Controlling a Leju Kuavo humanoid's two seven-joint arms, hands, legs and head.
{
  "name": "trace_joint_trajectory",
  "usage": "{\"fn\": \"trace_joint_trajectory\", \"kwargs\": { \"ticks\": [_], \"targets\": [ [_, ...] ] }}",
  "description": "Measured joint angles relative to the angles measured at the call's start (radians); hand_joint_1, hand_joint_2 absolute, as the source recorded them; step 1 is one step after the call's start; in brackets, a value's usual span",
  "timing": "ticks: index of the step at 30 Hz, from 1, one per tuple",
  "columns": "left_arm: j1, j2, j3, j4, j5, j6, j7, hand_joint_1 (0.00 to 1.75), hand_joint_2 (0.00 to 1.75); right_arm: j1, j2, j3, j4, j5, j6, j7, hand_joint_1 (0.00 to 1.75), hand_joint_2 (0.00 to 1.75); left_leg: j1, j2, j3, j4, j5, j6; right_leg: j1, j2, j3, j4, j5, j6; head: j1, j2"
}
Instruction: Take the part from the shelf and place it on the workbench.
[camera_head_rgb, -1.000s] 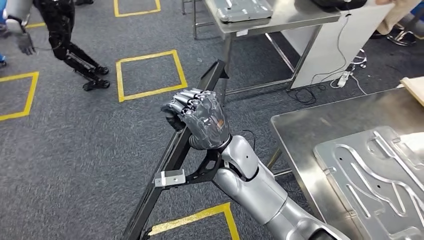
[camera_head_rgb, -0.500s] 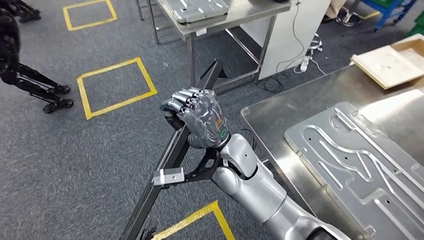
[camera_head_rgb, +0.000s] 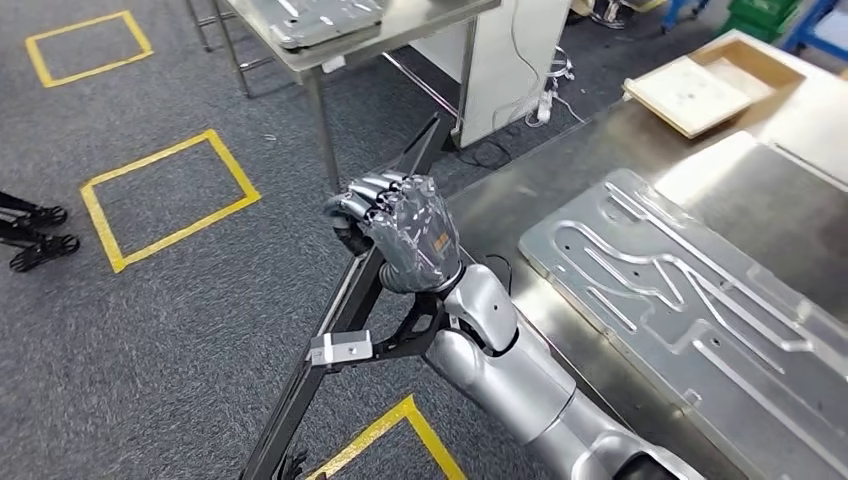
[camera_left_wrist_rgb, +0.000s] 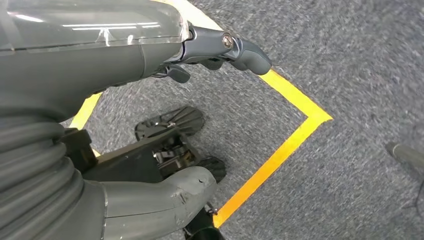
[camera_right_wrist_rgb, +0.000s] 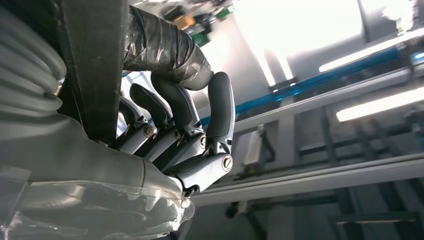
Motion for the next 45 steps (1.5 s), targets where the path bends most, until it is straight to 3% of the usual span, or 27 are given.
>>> {"fn": "trace_joint_trajectory", "kwargs": {
  "ticks": [2, 4, 6, 8, 9, 10, 12, 13, 15, 17, 19, 21, 23, 24, 26, 28, 30, 32, 33, 35, 37, 38, 39, 40, 41, 43, 45],
  "targets": [
    [-0.002, 0.0, -0.003, 0.0, -0.004, 0.0, 0.001, 0.0, 1.75, 0.0, -0.001, -0.001, 0.001, 0.0, 0.0, 0.0, 1.75, 1.75, 0.0, 0.01, 0.007, -0.001, -0.007, -0.011, -0.005, 0.026, 0.001, -0.007, 0.004, -0.011, 0.0, 0.0],
    [-0.006, -0.001, -0.005, 0.0, -0.006, -0.001, 0.001, 0.0, 1.75, -0.001, 0.0, -0.002, 0.002, 0.001, 0.0, -0.001, 1.75, 1.75, 0.004, -0.03, -0.009, 0.044, -0.041, -0.019, -0.012, 0.05, 0.007, -0.017, 0.009, -0.023, 0.0, 0.0],
    [-0.004, 0.0, -0.006, 0.0, -0.007, -0.002, 0.002, 0.0, 1.75, -0.002, 0.002, -0.001, 0.003, 0.002, 0.001, -0.003, 1.75, 1.75, 0.007, -0.083, -0.065, 0.161, -0.099, -0.024, -0.015, 0.075, 0.01, -0.018, 0.011, -0.031, -0.001, 0.0],
    [0.002, 0.001, -0.006, 0.0, -0.007, -0.003, 0.003, 0.0, 1.75, 0.0, 0.002, -0.001, 0.005, 0.002, 0.001, -0.003, 1.75, 1.75, 0.007, -0.097, -0.117, 0.256, -0.12, -0.027, -0.014, 0.106, 0.01, -0.016, 0.01, -0.035, -0.001, 0.0],
    [0.004, 0.001, -0.006, 0.0, -0.008, -0.003, 0.003, 0.0, 1.75, 0.001, 0.002, 0.0, 0.006, 0.002, 0.001, -0.004, 1.75, 1.75, 0.008, -0.099, -0.121, 0.254, -0.102, -0.027, -0.014, 0.123, 0.01, -0.013, 0.01, -0.034, -0.001, 0.0],
    [0.004, 0.002, -0.006, 0.0, -0.008, -0.003, 0.003, 0.0, 1.75, 0.001, 0.002, 0.0, 0.007, 0.002, 0.001, -0.005, 1.75, 1.75, 0.008, -0.102, -0.11, 0.218, -0.068, -0.026, -0.014, 0.139, 0.01, -0.01, 0.009, -0.033, -0.001, 0.0],
    [0.001, 0.002, -0.006, 0.0, -0.008, -0.003, 0.003, 0.0, 1.75, 0.0, 0.002, 0.0, 0.008, 0.002, 0.001, -0.006, 1.75, 1.75, 0.01, -0.133, -0.064, 0.101, 0.0, -0.02, -0.015, 0.168, 0.008, -0.001, 0.005, -0.028, -0.001, 0.0],
    [0.0, 0.002, -0.006, 0.0, -0.008, -0.003, 0.003, 0.0, 1.75, -0.001, 0.002, 0.0, 0.007, 0.002, 0.002, -0.006, 1.75, 1.75, 0.011, -0.152, -0.045, 0.056, 0.015, -0.017, -0.016, 0.18, 0.004, 0.004, 0.003, -0.023, -0.001, 0.0],
    [-0.001, 0.003, -0.006, 0.0, -0.008, -0.003, 0.003, 0.0, 1.75, -0.001, 0.002, 0.0, 0.007, 0.002, 0.002, -0.006, 1.75, 1.75, 0.009, -0.173, -0.03, 0.023, 0.014, -0.009, -0.02, 0.2, -0.006, 0.009, 0.005, -0.011, -0.001, 0.0],
    [-0.002, 0.001, -0.007, 0.0, -0.007, -0.003, 0.002, 0.0, 1.75, 0.001, 0.001, -0.001, 0.006, 0.002, 0.002, -0.006, 1.75, 1.75, 0.01, -0.156, -0.027, 0.014, 0.018, 0.002, -0.022, 0.214, -0.012, 0.008, 0.008, 0.0, -0.001, 0.0],
    [-0.005, -0.001, -0.008, 0.0, -0.007, -0.003, 0.0, 0.0, 1.75, -0.001, -0.001, -0.004, 0.003, 0.002, 0.001, -0.006, 1.75, 1.75, 0.015, -0.135, -0.022, 0.003, 0.025, 0.015, -0.018, 0.178, -0.028, 0.042, -0.014, 0.011, 0.004, 0.0],
    [-0.004, -0.001, -0.009, 0.0, -0.007, -0.003, -0.002, 0.0, 1.75, -0.004, -0.002, -0.006, 0.0, 0.002, 0.001, -0.006, 1.75, 1.75, 0.014, -0.111, -0.019, -0.003, 0.027, 0.023, -0.019, 0.115, -0.08, 0.148, -0.069, 0.021, 0.009, 0.0],
    [0.001, -0.001, -0.01, 0.0, -0.006, -0.002, -0.002, 0.0, 1.75, -0.001, -0.004, -0.006, -0.001, 0.002, 0.001, -0.006, 1.75, 1.75, 0.012, -0.084, -0.019, -0.003, 0.025, 0.025, -0.024, 0.088, -0.135, 0.253, -0.105, 0.027, 0.01, 0.0],
    [0.002, 0.0, -0.01, 0.0, -0.006, -0.002, -0.002, 0.0, 1.75, 0.001, -0.005, -0.006, -0.001, 0.002, 0.001, -0.006, 1.75, 1.75, 0.012, -0.07, -0.019, -0.003, 0.024, 0.025, -0.025, 0.083, -0.142, 0.263, -0.099, 0.028, 0.01, 0.0],
    [0.002, 0.0, -0.01, 0.0, -0.005, -0.002, -0.002, 0.0, 1.75, 0.002, -0.008, -0.007, -0.002, 0.004, 0.001, -0.006, 1.75, 1.75, 0.011, -0.045, -0.014, -0.002, 0.02, 0.021, -0.025, 0.07, -0.095, 0.17, -0.038, 0.024, 0.01, 0.0],
    [0.001, 0.0, -0.01, 0.0, -0.005, -0.002, -0.002, 0.0, 1.75, 0.0, -0.009, -0.009, -0.005, 0.005, 0.001, -0.006, 1.75, 1.75, 0.008, -0.024, -0.007, -0.003, 0.014, 0.014, -0.013, 0.027, -0.027, 0.04, 0.009, 0.012, 0.01, 0.0],
    [0.001, 0.0, -0.01, 0.0, -0.005, -0.002, -0.002, 0.0, 1.75, -0.003, -0.009, -0.01, -0.009, 0.006, 0.001, -0.006, 1.75, 1.75, 0.003, -0.007, -0.001, -0.004, 0.008, 0.004, -0.001, 0.006, -0.005, -0.006, 0.012, -0.001, 0.01, 0.0],
    [0.001, -0.001, -0.01, 0.0, -0.004, -0.001, -0.002, 0.0, 1.75, -0.003, -0.009, -0.012, -0.01, 0.007, 0.001, -0.005, 1.75, 1.75, 0.002, 0.01, 0.008, -0.007, 0.002, -0.008, -0.002, 0.033, -0.004, -0.009, 0.014, -0.012, 0.01, 0.0],
    [0.0, -0.001, -0.011, 0.0, -0.004, -0.001, -0.002, 0.0, 1.75, -0.003, -0.01, -0.013, -0.011, 0.007, 0.001, -0.005, 1.75, 1.75, 0.003, 0.003, 0.011, -0.002, -0.006, -0.014, -0.005, 0.045, 0.0, -0.014, 0.016, -0.017, 0.01, 0.0],
    [-0.002, -0.002, -0.011, 0.0, -0.003, -0.001, -0.002, 0.0, 1.75, -0.004, -0.01, -0.014, -0.012, 0.007, 0.001, -0.004, 1.75, 1.75, 0.007, -0.04, -0.01, 0.059, -0.049, -0.021, -0.012, 0.068, 0.008, -0.022, 0.02, -0.028, 0.009, 0.0],
    [0.001, -0.001, -0.011, 0.0, -0.002, -0.001, -0.002, 0.0, 1.75, -0.003, -0.009, -0.014, -0.012, 0.008, 0.001, -0.003, 1.75, 1.75, 0.007, -0.084, -0.072, 0.19, -0.11, -0.021, -0.011, 0.092, 0.009, -0.021, 0.02, -0.034, 0.008, 0.0],
    [0.004, -0.001, -0.011, 0.0, -0.002, -0.001, -0.001, 0.0, 1.75, 0.0, -0.009, -0.014, -0.012, 0.008, 0.001, -0.003, 1.75, 1.75, 0.007, -0.093, -0.102, 0.247, -0.126, -0.021, -0.01, 0.106, 0.008, -0.019, 0.02, -0.036, 0.008, 0.0],
    [0.006, 0.0, -0.011, 0.0, -0.002, -0.001, -0.001, 0.0, 1.75, 0.003, -0.009, -0.014, -0.012, 0.008, 0.001, -0.003, 1.75, 1.75, 0.007, -0.098, -0.12, 0.273, -0.123, -0.02, -0.009, 0.122, 0.008, -0.017, 0.02, -0.037, 0.008, 0.0],
    [0.008, 0.0, -0.011, 0.0, -0.002, -0.001, 0.0, 0.0, 1.75, 0.005, -0.009, -0.014, -0.012, 0.008, 0.001, -0.003, 1.75, 1.75, 0.007, -0.102, -0.119, 0.26, -0.099, -0.018, -0.008, 0.138, 0.009, -0.015, 0.019, -0.037, 0.008, 0.0],
    [0.007, 0.0, -0.011, 0.0, -0.002, -0.001, 0.0, 0.0, 1.75, 0.006, -0.009, -0.014, -0.012, 0.009, 0.001, -0.003, 1.75, 1.75, 0.007, -0.11, -0.101, 0.208, -0.06, -0.015, -0.008, 0.154, 0.009, -0.011, 0.018, -0.036, 0.008, 0.0],
    [0.006, 0.0, -0.011, 0.0, -0.002, -0.001, 0.0, 0.0, 1.75, 0.006, -0.009, -0.014, -0.012, 0.009, 0.001, -0.003, 1.75, 1.75, 0.009, -0.153, -0.051, 0.077, 0.006, -0.005, -0.008, 0.181, 0.006, -0.003, 0.015, -0.031, 0.009, 0.0],
    [0.005, 0.001, -0.011, 0.0, -0.002, -0.001, 0.0, 0.0, 1.75, 0.006, -0.009, -0.014, -0.013, 0.009, 0.001, -0.003, 1.75, 1.75, 0.009, -0.186, -0.025, 0.015, 0.022, 0.0, -0.013, 0.204, -0.002, 0.002, 0.016, -0.021, 0.009, 0.0]
  ]
}}
